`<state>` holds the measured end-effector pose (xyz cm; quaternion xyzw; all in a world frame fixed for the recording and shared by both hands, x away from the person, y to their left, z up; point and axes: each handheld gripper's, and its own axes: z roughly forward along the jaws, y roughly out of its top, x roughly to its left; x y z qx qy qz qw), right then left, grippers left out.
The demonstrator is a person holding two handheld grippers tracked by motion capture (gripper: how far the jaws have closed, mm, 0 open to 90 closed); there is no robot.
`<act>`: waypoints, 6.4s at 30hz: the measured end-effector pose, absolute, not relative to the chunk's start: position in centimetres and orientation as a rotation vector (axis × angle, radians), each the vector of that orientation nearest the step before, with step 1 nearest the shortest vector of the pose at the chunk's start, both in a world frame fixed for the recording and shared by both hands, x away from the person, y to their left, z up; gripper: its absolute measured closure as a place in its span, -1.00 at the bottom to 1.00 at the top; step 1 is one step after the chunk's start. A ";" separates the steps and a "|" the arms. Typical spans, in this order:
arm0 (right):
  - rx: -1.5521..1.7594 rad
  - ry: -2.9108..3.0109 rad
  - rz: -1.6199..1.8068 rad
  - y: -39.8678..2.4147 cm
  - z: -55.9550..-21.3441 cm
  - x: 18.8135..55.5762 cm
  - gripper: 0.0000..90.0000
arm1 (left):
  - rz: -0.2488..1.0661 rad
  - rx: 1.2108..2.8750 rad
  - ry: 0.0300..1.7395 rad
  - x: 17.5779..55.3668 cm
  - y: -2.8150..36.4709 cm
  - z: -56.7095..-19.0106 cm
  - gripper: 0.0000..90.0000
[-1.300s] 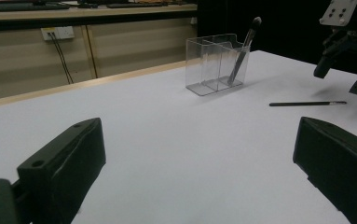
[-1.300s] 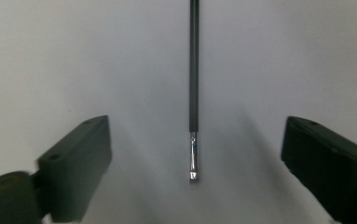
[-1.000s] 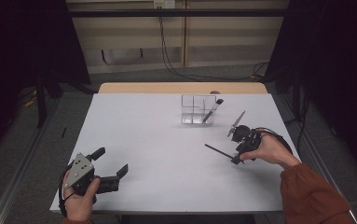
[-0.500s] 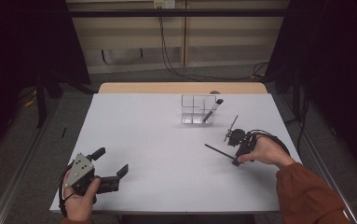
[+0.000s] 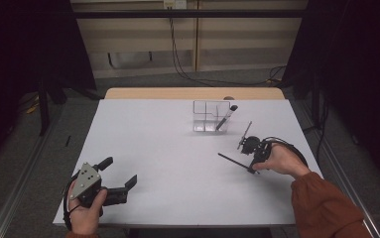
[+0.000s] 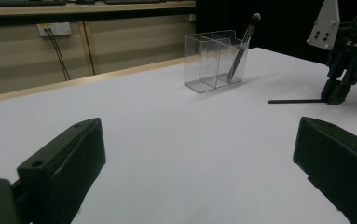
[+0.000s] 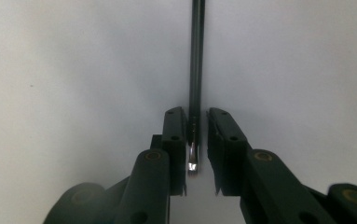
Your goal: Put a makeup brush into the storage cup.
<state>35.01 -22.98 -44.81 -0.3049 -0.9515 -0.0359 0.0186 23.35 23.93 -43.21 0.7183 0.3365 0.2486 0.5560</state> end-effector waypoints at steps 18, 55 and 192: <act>-0.912 -2.996 -0.064 -22.3 -44.7 34.5 0.92 | 0.585 1.692 0.794 23.4 24.0 -43.2 -0.95; -1.093 -2.953 -0.689 -25.3 -43.1 32.1 0.92 | 0.587 1.693 0.800 23.4 24.0 -43.2 -0.95; -0.381 -3.083 -0.641 -15.7 -37.9 29.5 0.91 | 0.548 1.724 0.776 23.6 23.6 -43.3 -0.97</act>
